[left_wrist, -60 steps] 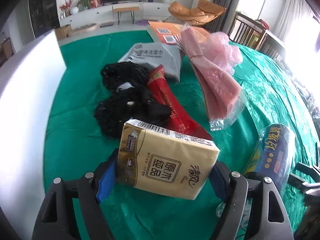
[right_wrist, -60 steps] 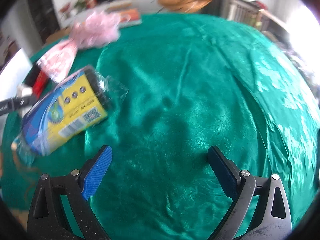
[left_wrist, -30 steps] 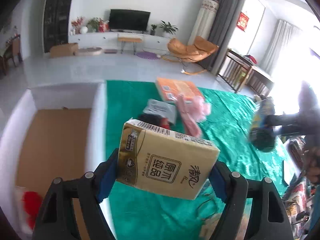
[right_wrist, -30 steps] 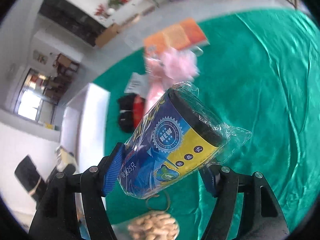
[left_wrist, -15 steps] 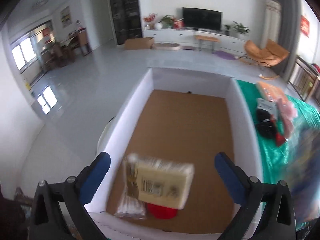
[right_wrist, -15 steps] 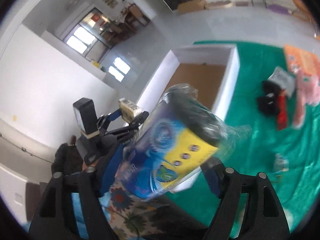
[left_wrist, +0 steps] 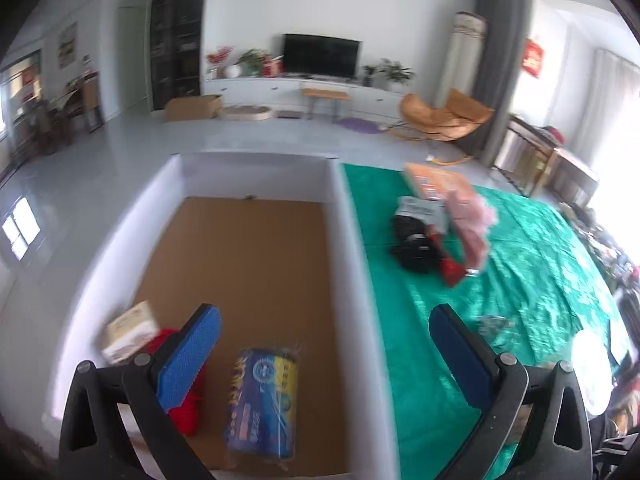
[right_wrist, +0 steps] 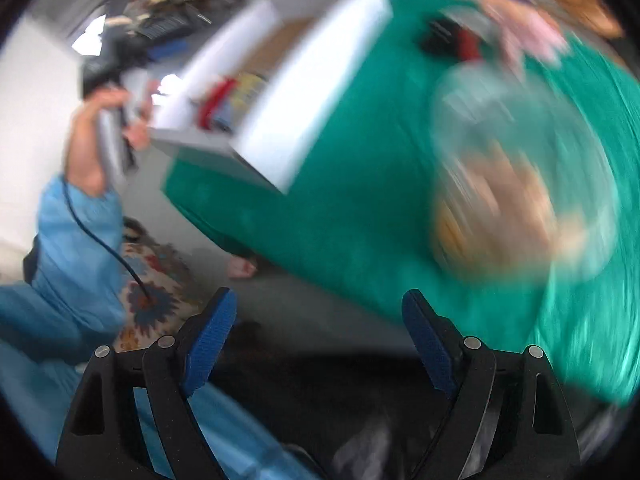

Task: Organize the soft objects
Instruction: 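Move the right gripper past the cookie jar toward the teal pouch while the left returns to the table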

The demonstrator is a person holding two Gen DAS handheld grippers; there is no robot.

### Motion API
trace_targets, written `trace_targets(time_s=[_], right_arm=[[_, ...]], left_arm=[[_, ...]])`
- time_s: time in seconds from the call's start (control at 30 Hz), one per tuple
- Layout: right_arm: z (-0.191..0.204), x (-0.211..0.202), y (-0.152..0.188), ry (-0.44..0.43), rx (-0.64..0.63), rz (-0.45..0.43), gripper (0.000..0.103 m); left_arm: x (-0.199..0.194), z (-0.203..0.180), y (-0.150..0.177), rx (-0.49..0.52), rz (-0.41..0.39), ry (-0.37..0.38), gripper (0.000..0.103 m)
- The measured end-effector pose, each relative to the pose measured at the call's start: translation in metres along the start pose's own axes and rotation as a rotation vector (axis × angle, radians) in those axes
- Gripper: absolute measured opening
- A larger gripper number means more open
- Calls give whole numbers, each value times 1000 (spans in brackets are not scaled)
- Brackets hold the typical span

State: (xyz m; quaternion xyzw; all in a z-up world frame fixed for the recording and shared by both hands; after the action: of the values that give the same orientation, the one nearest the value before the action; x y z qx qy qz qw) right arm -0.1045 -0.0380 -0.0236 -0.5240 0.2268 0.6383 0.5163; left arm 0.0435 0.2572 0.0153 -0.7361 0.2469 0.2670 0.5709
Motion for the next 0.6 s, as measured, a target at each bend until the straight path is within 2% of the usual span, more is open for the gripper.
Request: trace_targets(time_s=[0.07, 0.17, 0.23, 0.27, 0.3, 0.37, 0.47, 0.6], right_arm=[[-43, 10, 11, -33, 170, 3, 87], [-81, 32, -5, 96, 205, -13, 88], [-95, 50, -17, 82, 245, -42, 88], [-98, 51, -27, 80, 236, -128, 87], [-99, 50, -33, 81, 235, -176, 88], [-103, 52, -45, 72, 263, -225, 88], [-113, 56, -64, 196, 248, -268, 88], [-131, 62, -93, 299, 210, -296, 88]], left_arm=[[-1, -23, 1, 16, -12, 53, 103], [-7, -49, 0, 26, -13, 103, 103], [-10, -59, -4, 28, -21, 125, 103], [-11, -63, -4, 30, -23, 125, 103], [-11, -64, -3, 36, -22, 118, 103], [-8, -69, -1, 45, -15, 100, 103], [-1, -72, 5, 47, 8, 102, 103], [10, -79, 16, 60, 38, 122, 103]])
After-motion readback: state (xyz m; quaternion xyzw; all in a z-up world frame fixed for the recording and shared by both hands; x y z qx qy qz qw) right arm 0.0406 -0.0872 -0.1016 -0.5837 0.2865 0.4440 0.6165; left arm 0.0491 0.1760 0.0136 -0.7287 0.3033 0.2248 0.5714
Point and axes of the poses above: each gripper's, at about its wrist camera, not at the fingertips, and x roughly the way its jaws point, z to its left, y to its underside, the point moved 3 cm from there along x, roughly the way its jaws point, and after that the axes turned 5 degrees about -x, right-handed, at the moved point
